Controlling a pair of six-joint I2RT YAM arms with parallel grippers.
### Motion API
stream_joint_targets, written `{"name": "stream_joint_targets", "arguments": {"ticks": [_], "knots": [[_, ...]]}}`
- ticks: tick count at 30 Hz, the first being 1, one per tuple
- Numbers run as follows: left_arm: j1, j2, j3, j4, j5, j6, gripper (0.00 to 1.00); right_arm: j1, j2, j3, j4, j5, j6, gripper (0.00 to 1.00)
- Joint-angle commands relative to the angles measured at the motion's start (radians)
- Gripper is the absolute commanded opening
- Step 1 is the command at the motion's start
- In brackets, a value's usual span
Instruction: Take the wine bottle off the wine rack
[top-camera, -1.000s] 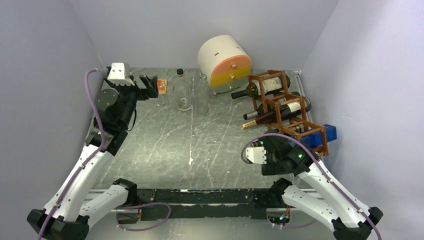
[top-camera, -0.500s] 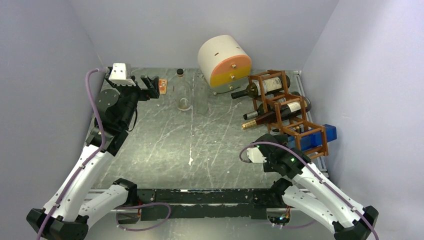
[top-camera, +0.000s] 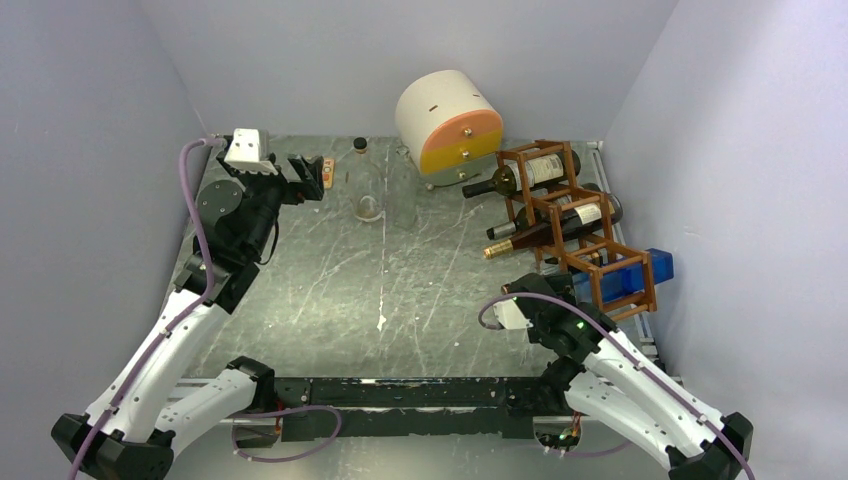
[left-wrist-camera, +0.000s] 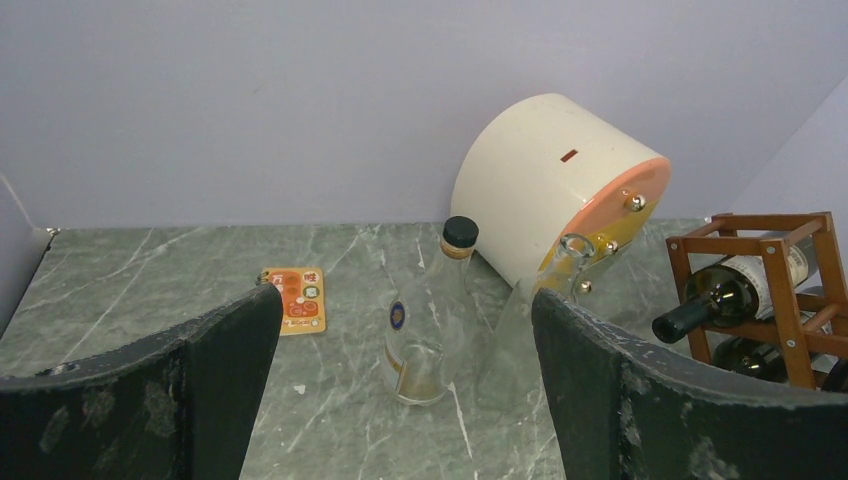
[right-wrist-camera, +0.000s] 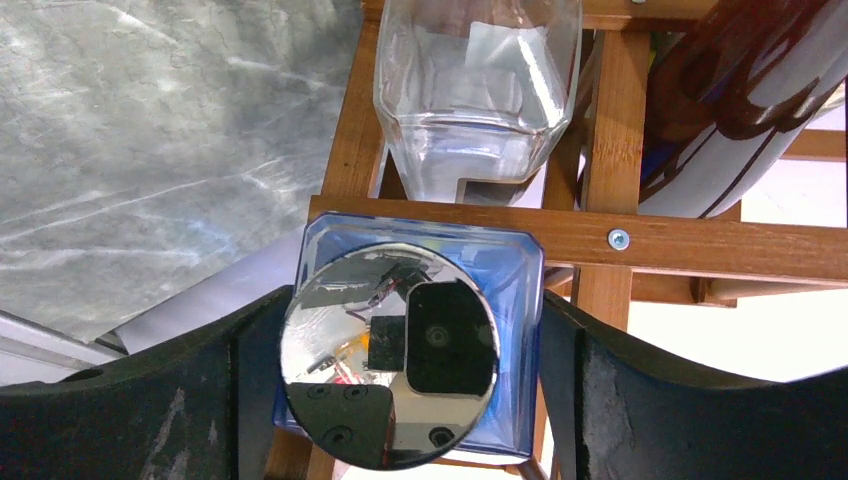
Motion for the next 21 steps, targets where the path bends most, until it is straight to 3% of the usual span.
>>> {"name": "stream_joint_targets", "arguments": {"ticks": [1,11,21], "knots": [[-0.012,-0.011,-0.005,0.025,-0.022,0.020,0.98,0.001,-0.010,-0.007,0.015,0.026,-0.028,0.80],[-0.022,-0.009,-0.008,0.027,-0.034,0.029,0.98,0.003,-0.013,0.010,-0.035,-0.023,-0.031,0.46],[-0.023,0.001,-0.008,0.026,-0.029,0.028,0.98,0.002,-0.020,0.041,-0.043,-0.094,-0.011,0.30]]}}
